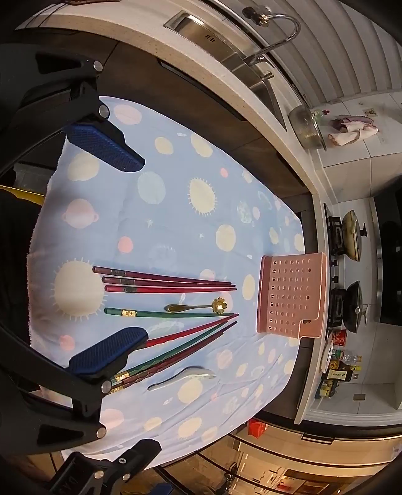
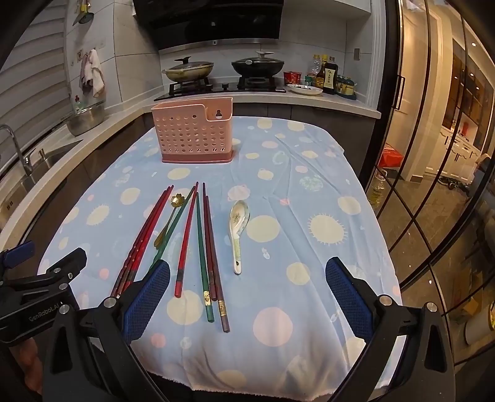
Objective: Organize utensils
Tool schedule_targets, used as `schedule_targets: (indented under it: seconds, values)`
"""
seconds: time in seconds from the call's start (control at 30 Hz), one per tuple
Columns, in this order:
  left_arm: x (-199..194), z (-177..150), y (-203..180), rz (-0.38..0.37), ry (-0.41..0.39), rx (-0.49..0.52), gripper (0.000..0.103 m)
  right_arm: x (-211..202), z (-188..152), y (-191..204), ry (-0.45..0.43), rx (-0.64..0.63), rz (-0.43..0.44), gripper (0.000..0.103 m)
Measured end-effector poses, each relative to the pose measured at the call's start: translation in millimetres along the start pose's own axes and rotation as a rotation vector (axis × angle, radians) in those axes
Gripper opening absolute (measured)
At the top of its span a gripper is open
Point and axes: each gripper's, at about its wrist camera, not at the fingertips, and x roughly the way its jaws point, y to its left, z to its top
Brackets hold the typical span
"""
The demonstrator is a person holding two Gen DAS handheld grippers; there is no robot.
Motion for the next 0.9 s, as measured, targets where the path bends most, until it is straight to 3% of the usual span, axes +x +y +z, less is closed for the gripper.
schedule_targets:
  seconds: [0.9]
  values:
    - [-4.9,7.5,0.6,-0.002,0.009,-0.006,0.096,2.1,1.9,0.4,0.009,-0.002,0.006,0.097]
